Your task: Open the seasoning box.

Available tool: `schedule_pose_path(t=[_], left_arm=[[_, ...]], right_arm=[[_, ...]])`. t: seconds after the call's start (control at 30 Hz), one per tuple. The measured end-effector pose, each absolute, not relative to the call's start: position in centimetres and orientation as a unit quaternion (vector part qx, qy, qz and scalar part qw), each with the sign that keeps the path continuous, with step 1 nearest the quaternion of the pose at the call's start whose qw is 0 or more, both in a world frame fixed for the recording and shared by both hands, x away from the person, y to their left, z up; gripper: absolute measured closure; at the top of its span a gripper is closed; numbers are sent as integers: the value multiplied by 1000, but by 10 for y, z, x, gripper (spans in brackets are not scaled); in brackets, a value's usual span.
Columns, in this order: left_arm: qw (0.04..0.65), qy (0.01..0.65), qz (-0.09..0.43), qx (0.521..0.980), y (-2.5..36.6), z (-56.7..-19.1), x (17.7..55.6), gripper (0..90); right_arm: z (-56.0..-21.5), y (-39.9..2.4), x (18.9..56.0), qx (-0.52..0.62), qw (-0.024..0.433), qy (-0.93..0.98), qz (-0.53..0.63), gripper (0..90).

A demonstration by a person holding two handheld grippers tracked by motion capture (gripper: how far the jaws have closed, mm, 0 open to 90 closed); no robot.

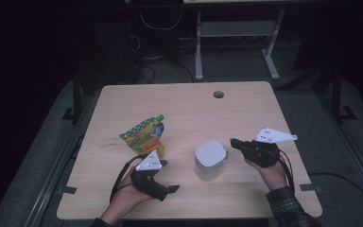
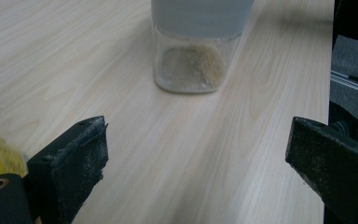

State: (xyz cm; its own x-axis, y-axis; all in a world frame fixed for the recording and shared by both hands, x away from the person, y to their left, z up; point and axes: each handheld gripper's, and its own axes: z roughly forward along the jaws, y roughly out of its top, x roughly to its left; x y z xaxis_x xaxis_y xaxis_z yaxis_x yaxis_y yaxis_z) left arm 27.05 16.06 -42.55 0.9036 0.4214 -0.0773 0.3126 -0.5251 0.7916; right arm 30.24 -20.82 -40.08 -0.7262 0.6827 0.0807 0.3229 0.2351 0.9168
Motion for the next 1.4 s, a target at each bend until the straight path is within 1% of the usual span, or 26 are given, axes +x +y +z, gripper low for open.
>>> schedule_pose_path(t=[0.33,0.57,0.83,1.4], left_arm=[[450,197,58,869,145,-419,283,52],[460,184,54,867,129,-417,291,52],[476,166,51,862,110,-412,299,51],[482,156,50,861,88,-424,313,51]], right_arm=[[-392,-203,309,318,164,770,528,897],[-389,-197,316,316,149,767,538,897],[-387,-195,311,307,148,769,540,897],[-387,-190,310,295,136,771,548,897]])
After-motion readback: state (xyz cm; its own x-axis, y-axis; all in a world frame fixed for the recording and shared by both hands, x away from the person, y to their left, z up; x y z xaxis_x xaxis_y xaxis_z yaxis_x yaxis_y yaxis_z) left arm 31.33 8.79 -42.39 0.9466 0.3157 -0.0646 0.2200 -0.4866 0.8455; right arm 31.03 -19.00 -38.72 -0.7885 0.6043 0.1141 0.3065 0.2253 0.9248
